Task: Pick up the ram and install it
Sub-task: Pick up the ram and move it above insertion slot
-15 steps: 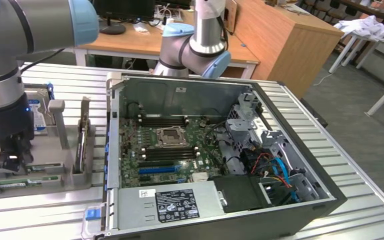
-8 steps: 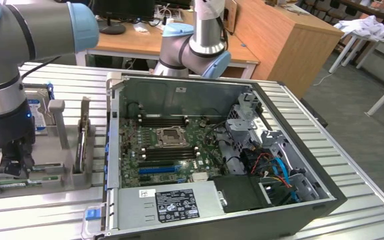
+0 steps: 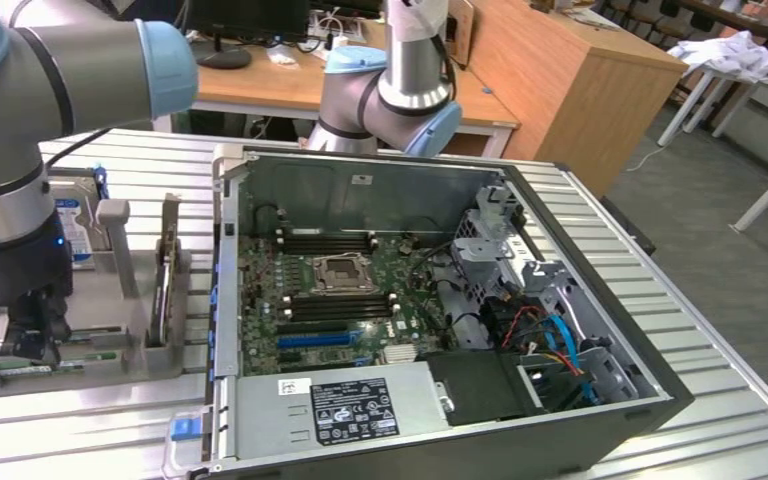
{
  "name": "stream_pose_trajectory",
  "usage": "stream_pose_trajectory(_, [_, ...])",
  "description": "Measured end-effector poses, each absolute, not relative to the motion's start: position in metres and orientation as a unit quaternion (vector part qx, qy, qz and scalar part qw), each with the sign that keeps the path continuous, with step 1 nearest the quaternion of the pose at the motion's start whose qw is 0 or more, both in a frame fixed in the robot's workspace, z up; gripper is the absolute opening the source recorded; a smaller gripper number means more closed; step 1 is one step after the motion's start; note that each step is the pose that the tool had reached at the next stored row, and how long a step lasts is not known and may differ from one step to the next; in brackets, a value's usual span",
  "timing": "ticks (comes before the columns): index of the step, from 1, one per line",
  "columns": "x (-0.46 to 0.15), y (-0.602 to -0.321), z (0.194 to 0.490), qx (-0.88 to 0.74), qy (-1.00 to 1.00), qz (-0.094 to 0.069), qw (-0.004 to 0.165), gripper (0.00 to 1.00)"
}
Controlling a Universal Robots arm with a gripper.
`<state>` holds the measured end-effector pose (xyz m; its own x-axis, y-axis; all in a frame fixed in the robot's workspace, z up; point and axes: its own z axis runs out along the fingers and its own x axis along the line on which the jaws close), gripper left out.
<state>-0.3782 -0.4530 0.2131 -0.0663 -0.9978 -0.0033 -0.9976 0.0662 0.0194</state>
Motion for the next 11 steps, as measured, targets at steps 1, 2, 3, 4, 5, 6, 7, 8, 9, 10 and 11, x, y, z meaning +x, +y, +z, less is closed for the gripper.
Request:
stream_pose_trajectory(1, [-0.3782,-0.4531,0.2121,0.683,-0.73,-0.008,0.005,0.36])
stream_pose_trajectory(2, [-0.3782,-0.4532,0.2112,0.683,-0.73,-0.008,0.005,0.36])
stream_pose_trajectory(3, [-0.3782,-0.4532,0.2105,0.683,-0.73,-0.008,0.005,0.36])
stream_pose_trajectory(4, [-0.3782,-0.4533,0.21,0.683,-0.73,-0.008,0.005,0.36])
stream_pose_trajectory(5, [-0.3782,-0.4533,0.21,0.683,-0.73,-0.008,0.006,0.36])
stream_pose_trajectory(6, [-0.3782,-0.4533,0.21,0.683,-0.73,-0.008,0.006,0.36])
stream_pose_trajectory(7, [-0.3782,-0.4533,0.2099,0.683,-0.73,-0.008,0.006,0.36])
stream_pose_trajectory(8, [-0.3782,-0.4533,0.2098,0.683,-0.73,-0.008,0.006,0.36])
stream_pose_trajectory(9, [-0.3781,-0.4533,0.2094,0.684,-0.73,-0.008,0.006,0.36])
stream_pose_trajectory(10, [-0.3781,-0.4533,0.2092,0.684,-0.729,-0.008,0.006,0.36])
stream_pose_trajectory(11, [-0.3782,-0.4533,0.2091,0.686,-0.727,-0.008,0.006,0.36])
